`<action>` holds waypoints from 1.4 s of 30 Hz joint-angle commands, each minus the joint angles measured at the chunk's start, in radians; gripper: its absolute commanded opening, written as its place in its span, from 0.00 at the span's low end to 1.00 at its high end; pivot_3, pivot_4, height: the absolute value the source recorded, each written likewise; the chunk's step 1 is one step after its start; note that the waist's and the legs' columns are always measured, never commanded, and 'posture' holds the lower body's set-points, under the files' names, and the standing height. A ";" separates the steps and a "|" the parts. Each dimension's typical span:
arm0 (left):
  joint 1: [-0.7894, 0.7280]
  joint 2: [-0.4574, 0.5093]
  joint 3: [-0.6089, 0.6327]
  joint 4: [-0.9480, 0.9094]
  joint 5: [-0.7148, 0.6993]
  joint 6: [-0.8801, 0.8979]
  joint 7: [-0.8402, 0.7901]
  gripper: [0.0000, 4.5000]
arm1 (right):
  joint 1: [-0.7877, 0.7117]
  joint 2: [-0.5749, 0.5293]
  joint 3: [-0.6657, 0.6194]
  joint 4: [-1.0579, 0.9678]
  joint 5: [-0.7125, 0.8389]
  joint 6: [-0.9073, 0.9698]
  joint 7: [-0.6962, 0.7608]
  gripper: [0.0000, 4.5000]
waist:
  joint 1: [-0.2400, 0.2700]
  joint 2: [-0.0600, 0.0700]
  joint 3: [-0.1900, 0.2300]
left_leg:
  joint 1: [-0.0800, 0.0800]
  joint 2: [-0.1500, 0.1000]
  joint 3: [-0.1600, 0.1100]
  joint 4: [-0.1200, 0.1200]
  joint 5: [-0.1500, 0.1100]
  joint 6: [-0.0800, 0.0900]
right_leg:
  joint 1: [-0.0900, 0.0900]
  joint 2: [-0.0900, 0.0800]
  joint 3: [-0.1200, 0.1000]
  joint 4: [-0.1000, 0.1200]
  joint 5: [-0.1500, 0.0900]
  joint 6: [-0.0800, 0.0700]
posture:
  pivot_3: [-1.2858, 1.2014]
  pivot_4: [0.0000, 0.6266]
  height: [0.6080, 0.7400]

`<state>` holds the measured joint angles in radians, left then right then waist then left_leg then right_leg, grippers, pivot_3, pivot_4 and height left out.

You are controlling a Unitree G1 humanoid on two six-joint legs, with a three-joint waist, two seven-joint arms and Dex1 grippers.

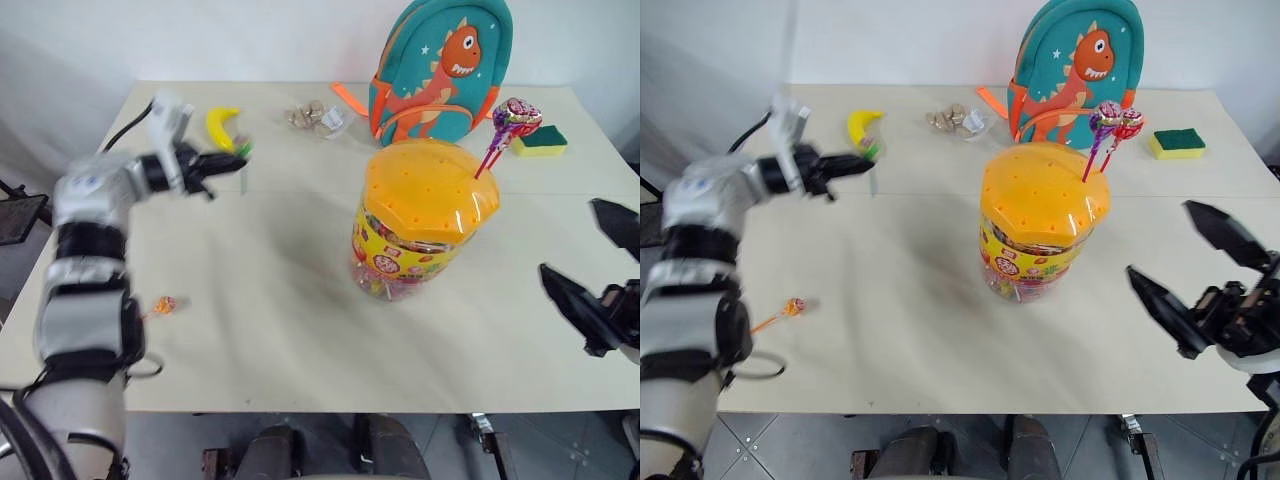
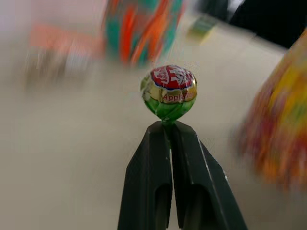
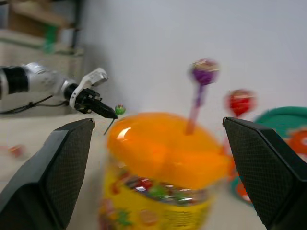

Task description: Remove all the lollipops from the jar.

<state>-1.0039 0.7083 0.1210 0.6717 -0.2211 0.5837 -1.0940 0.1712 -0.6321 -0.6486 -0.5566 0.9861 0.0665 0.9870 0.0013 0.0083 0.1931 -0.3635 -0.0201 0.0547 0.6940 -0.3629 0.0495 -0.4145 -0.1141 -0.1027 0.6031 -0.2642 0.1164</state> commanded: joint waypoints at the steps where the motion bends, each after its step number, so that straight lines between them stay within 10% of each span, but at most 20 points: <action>1: 0.276 0.172 0.116 -0.423 -0.117 0.217 -0.052 0.00 | -0.060 -0.037 0.048 0.037 0.006 0.011 0.067 1.00 | -0.005 0.000 0.000 | -0.005 0.000 -0.005 0.004 -0.001 0.000 | -0.001 -0.001 0.000 -0.001 0.000 0.000 | 0.52 0.24 1.00; 9: 0.838 0.311 0.388 -0.537 -0.130 0.166 -0.015 0.00 | -0.148 -0.051 0.126 0.155 -0.037 0.018 0.167 1.00 | 0.031 0.000 0.000 | -0.005 -0.002 -0.016 0.007 -0.002 0.000 | 0.007 -0.012 -0.003 -0.005 -0.001 -0.001 | 0.52 0.24 1.00; 23: 0.821 0.318 0.314 -0.275 -0.121 0.078 0.005 0.00 | -0.085 -0.097 0.123 0.167 -0.013 0.065 0.382 1.00 | 0.020 0.004 -0.002 | -0.003 -0.003 -0.013 0.004 -0.003 0.000 | 0.004 -0.013 -0.004 -0.001 -0.001 -0.002 | 0.52 0.24 1.00; 35: 0.785 0.349 0.375 -0.224 -0.187 0.015 -0.057 0.84 | -0.042 -0.091 0.012 0.197 -0.008 0.064 0.357 1.00 | 0.021 0.004 -0.003 | -0.003 -0.004 -0.012 0.005 -0.003 0.000 | 0.004 -0.014 -0.004 0.001 -0.001 -0.002 | 0.52 0.24 1.00; 42: 0.809 0.379 0.512 -0.192 -0.266 -0.270 -0.274 0.84 | -0.029 -0.110 -0.146 0.316 -0.010 0.145 0.148 1.00 | 0.021 0.003 -0.003 | -0.003 -0.004 -0.012 0.005 -0.003 0.000 | 0.003 -0.015 -0.004 -0.001 -0.001 -0.002 | 0.52 0.24 1.00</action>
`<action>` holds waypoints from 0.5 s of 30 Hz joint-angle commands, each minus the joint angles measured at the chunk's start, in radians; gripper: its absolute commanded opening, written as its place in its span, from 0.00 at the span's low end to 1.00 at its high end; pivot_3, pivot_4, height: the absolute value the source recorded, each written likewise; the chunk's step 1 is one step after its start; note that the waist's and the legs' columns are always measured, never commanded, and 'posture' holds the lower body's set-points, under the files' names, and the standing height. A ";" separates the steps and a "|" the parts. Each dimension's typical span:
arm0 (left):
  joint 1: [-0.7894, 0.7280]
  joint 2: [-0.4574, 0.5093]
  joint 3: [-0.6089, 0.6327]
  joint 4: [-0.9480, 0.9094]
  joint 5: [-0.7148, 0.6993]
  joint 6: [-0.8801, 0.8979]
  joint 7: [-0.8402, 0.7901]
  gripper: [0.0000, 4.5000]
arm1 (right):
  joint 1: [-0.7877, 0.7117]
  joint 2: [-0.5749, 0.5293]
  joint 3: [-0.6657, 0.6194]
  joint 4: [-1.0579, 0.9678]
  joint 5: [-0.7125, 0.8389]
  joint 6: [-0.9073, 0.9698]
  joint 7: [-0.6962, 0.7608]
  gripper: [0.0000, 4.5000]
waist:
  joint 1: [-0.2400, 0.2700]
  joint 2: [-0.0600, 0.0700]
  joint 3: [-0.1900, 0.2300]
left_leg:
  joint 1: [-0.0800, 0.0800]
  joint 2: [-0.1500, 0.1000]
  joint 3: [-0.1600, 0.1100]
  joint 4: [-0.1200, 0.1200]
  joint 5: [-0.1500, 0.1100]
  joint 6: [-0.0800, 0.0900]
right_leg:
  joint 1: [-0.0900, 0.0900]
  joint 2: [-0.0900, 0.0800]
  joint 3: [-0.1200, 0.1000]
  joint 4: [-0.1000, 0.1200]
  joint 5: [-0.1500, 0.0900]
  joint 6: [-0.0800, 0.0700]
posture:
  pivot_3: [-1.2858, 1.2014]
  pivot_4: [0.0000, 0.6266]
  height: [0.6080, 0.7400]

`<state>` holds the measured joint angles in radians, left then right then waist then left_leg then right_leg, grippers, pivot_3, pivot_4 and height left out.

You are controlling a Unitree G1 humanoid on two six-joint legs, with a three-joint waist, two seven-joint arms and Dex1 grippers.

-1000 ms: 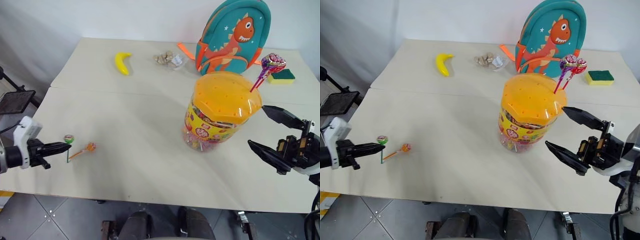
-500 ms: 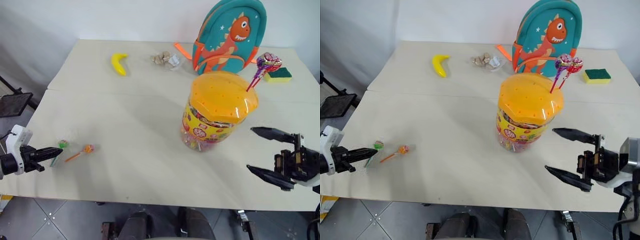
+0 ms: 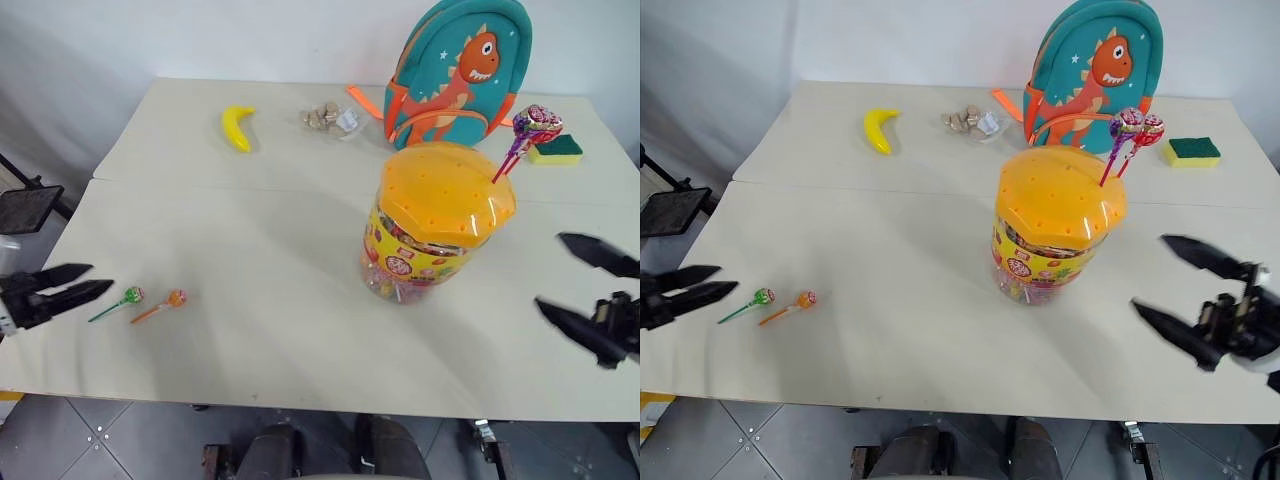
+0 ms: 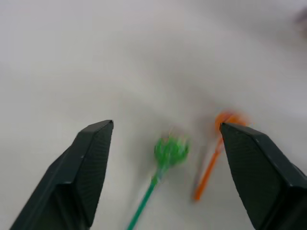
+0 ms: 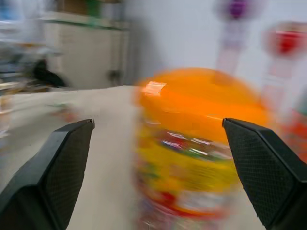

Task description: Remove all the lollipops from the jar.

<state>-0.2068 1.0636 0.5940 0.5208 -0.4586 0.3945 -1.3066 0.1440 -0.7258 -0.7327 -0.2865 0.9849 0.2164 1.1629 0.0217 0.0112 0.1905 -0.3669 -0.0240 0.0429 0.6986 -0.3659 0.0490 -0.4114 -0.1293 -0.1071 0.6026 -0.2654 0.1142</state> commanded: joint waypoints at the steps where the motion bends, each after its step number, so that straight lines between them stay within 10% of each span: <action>1: 0.008 0.016 0.045 -0.089 -0.044 -0.089 -0.061 0.87 | -0.019 -0.013 -0.075 0.082 -0.029 -0.023 -0.050 1.00 | 0.001 0.000 0.000 | 0.000 0.000 0.000 0.000 0.000 0.000 | 0.000 0.000 0.000 0.000 0.000 0.000 | 0.52 0.24 1.00; 8: -0.059 -0.164 0.002 -0.621 -0.290 0.026 0.084 1.00 | -0.129 0.034 -0.022 0.147 -0.187 -0.041 -0.338 1.00 | -0.001 0.001 -0.001 | 0.000 -0.001 -0.002 0.000 0.000 0.000 | 0.001 -0.002 0.001 0.000 0.000 0.000 | 0.52 0.24 1.00; 15: -0.119 -0.290 -0.078 -0.762 -0.537 0.217 0.211 1.00 | -0.361 -0.022 0.125 0.110 -0.081 0.164 -0.408 1.00 | -0.026 0.005 -0.001 | 0.001 0.002 0.004 0.000 0.002 -0.001 | 0.000 0.004 0.002 0.003 0.000 0.000 | 0.52 0.24 1.00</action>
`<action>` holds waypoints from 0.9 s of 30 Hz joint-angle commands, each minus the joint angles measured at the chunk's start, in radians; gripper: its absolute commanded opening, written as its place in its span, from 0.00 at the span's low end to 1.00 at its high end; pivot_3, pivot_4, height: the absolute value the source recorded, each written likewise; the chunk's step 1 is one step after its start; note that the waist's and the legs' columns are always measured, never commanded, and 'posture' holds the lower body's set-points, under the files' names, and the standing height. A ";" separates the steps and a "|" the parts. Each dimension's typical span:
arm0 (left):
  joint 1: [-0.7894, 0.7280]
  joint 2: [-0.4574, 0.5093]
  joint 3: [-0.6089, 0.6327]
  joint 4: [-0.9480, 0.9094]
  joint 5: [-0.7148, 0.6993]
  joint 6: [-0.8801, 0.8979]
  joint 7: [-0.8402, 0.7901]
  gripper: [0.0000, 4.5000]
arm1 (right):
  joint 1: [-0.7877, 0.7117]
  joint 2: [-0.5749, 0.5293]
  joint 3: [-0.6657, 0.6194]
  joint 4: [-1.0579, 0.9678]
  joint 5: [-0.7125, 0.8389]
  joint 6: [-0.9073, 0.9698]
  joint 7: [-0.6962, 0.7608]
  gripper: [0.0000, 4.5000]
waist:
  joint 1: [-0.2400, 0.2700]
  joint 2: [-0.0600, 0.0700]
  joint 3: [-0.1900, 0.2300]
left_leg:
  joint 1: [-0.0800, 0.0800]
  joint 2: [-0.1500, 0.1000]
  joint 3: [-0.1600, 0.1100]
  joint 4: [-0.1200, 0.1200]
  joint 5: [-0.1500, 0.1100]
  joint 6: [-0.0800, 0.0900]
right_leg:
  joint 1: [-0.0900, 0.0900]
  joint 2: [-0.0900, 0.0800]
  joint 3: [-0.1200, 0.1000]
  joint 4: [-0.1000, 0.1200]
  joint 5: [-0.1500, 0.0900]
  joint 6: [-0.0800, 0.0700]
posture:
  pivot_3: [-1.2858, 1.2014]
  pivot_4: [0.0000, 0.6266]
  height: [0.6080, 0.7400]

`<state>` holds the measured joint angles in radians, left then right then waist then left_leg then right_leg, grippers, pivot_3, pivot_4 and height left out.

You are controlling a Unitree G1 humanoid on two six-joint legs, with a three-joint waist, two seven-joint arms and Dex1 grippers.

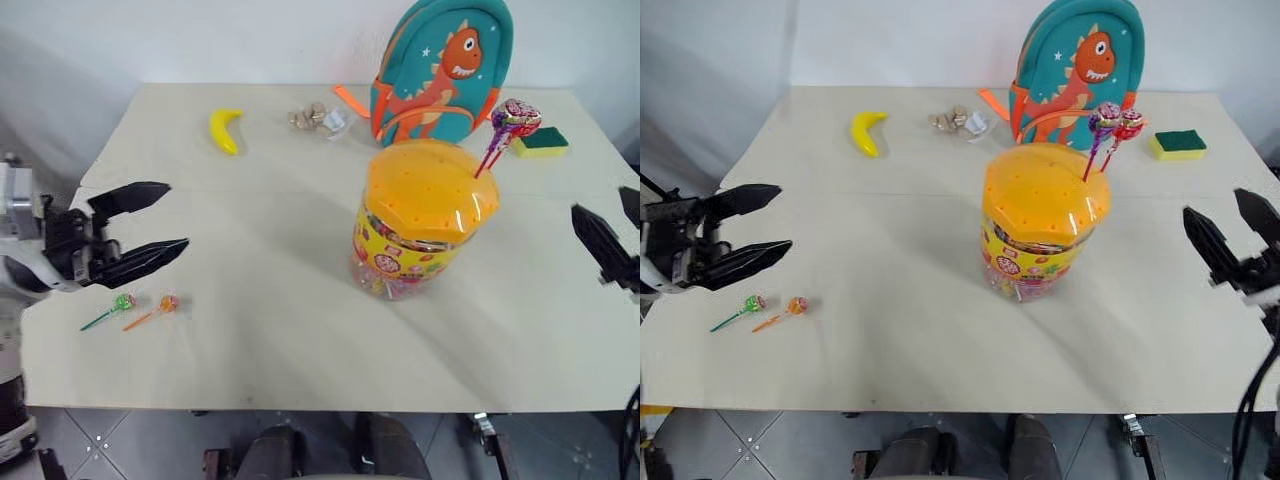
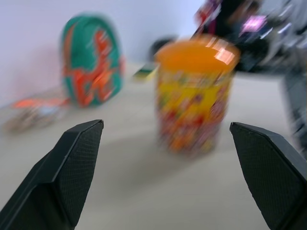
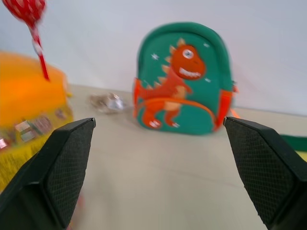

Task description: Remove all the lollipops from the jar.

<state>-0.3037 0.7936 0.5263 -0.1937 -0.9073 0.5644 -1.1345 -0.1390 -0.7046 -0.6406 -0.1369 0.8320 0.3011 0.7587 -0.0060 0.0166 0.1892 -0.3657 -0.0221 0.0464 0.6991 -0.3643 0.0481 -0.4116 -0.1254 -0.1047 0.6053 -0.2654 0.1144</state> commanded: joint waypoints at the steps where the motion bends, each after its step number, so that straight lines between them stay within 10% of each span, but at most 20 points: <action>1: -0.033 -0.039 -0.029 -0.056 -0.111 0.061 0.053 1.00 | -0.133 -0.055 0.058 -0.029 0.093 0.118 -0.011 1.00 | 0.002 0.000 0.000 | 0.000 0.000 0.000 0.000 0.000 0.000 | 0.000 0.001 0.000 0.000 0.000 0.000 | 0.52 0.24 1.00; 15: -0.049 -0.112 -0.120 -0.125 -0.147 0.070 0.124 1.00 | -0.389 -0.068 0.210 0.061 0.105 0.261 0.060 1.00 | 0.029 -0.001 0.000 | -0.003 0.000 -0.002 0.002 0.000 0.001 | 0.000 0.007 -0.001 -0.003 0.000 0.000 | 0.52 0.24 1.00; 27: -0.094 -0.118 -0.150 -0.130 -0.158 0.064 0.123 1.00 | -0.422 -0.059 0.102 0.083 0.184 0.246 0.099 0.11 | 0.030 -0.001 0.000 | -0.003 0.000 -0.001 0.002 0.000 0.001 | 0.000 0.008 0.000 -0.003 0.000 0.000 | 0.52 0.24 1.00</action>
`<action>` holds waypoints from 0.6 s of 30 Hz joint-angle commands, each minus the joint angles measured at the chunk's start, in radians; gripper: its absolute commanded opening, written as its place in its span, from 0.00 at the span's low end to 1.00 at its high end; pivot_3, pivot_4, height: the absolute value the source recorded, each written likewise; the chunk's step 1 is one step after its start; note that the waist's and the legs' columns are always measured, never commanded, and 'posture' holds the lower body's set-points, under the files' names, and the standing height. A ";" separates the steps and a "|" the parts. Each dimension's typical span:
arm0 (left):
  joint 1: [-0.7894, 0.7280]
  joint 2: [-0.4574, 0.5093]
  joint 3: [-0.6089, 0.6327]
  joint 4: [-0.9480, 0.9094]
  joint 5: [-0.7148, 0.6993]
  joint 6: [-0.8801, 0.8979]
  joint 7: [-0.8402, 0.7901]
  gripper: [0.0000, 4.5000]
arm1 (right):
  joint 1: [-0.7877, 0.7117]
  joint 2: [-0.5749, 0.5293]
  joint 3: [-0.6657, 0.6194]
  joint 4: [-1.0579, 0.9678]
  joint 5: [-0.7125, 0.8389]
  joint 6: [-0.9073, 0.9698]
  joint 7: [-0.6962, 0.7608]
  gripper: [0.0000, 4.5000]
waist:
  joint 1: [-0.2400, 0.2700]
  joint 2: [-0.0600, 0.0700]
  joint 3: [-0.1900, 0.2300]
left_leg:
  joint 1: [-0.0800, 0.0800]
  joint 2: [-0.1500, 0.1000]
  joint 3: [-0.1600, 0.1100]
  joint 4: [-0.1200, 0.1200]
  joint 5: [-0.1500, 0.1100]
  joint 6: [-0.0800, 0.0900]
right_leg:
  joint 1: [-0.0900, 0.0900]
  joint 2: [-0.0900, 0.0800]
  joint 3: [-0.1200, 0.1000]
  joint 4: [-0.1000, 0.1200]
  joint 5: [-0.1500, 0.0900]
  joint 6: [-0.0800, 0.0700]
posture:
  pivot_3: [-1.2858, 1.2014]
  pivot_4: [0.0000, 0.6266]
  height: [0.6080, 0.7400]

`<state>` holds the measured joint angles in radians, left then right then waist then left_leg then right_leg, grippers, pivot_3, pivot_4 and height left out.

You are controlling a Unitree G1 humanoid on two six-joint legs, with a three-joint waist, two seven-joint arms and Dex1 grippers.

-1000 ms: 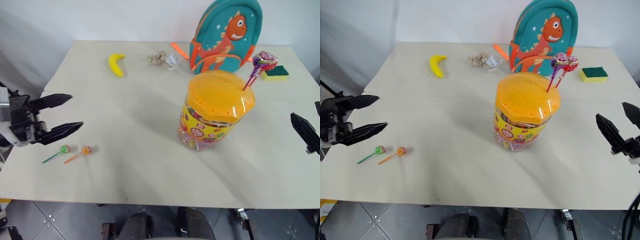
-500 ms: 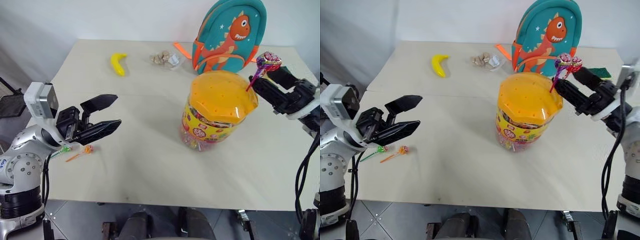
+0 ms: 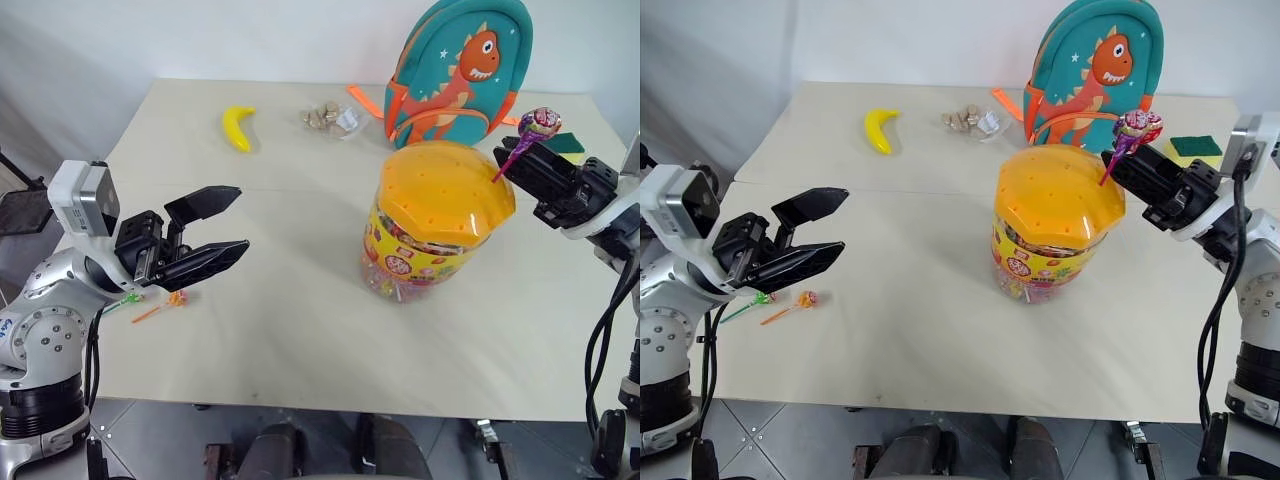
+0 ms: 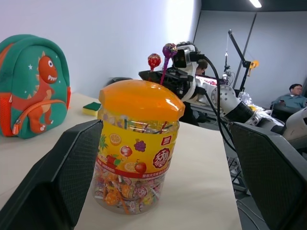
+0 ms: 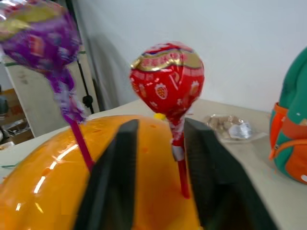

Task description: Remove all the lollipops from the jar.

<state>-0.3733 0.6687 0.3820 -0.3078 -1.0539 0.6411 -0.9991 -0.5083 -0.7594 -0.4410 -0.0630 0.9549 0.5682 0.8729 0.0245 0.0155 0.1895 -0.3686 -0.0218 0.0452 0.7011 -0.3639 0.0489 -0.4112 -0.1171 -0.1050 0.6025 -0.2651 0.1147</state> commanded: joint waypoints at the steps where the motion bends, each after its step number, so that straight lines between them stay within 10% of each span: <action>1: -0.028 0.008 -0.011 -0.010 -0.008 -0.013 -0.016 1.00 | -0.068 -0.008 -0.117 0.019 0.076 -0.015 -0.036 0.02 | -0.001 0.000 0.000 | 0.000 0.000 0.000 0.000 0.000 0.000 | 0.000 0.000 0.000 0.000 0.000 0.000 | 0.52 0.24 1.00; 6: -0.040 0.025 -0.048 0.019 0.048 -0.050 -0.082 1.00 | -0.107 -0.073 -0.226 0.104 0.055 -0.012 -0.136 0.01 | 0.000 0.000 0.000 | 0.000 0.001 0.001 0.000 0.000 0.000 | 0.000 0.001 -0.001 0.000 0.000 0.000 | 0.52 0.24 1.00; 12: -0.035 0.056 -0.140 0.021 0.159 -0.126 -0.201 1.00 | 0.213 -0.315 -0.171 0.202 -0.229 0.117 -0.185 0.01 | 0.005 -0.001 0.000 | -0.001 0.000 0.002 -0.001 0.000 0.000 | 0.001 0.001 -0.001 -0.003 0.000 0.000 | 0.52 0.24 1.00; 18: -0.018 0.055 -0.177 0.045 0.198 -0.160 -0.251 1.00 | 0.385 -0.315 -0.055 0.244 -0.408 0.126 -0.210 0.01 | -0.010 0.001 -0.001 | 0.003 0.002 0.009 -0.002 0.000 0.000 | 0.000 0.002 0.000 -0.002 0.001 0.001 | 0.52 0.24 1.00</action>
<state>-0.3988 0.7166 0.2026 -0.2613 -0.8681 0.5056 -1.2325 -0.1305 -1.0733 -0.5007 0.1909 0.5696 0.7174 0.6398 0.0148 0.0162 0.1886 -0.3650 -0.0191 0.0541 0.6991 -0.3637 0.0488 -0.4108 -0.1144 -0.1049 0.6009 -0.2645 0.1158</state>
